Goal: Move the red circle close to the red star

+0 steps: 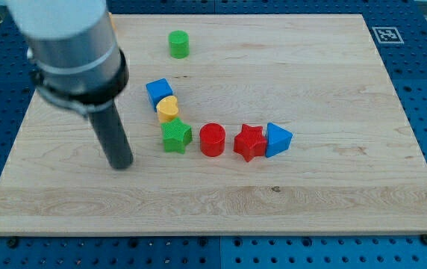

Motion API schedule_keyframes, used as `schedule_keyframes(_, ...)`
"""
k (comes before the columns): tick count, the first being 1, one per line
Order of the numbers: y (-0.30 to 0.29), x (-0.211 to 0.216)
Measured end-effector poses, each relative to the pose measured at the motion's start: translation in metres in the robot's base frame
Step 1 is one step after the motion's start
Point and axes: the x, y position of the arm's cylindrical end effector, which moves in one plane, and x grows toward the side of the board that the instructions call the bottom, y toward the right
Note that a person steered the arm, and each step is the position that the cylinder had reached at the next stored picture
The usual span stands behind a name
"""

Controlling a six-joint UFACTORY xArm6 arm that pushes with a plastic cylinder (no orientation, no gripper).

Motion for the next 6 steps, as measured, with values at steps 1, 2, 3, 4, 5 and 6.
schedule_keyframes(1,0.0,0.002)
schedule_keyframes(2,0.057,0.003)
schedule_keyframes(3,0.088,0.003)
schedule_keyframes(4,0.089,-0.004)
schedule_keyframes(5,0.097,-0.025)
schedule_keyframes(6,0.119,-0.035)
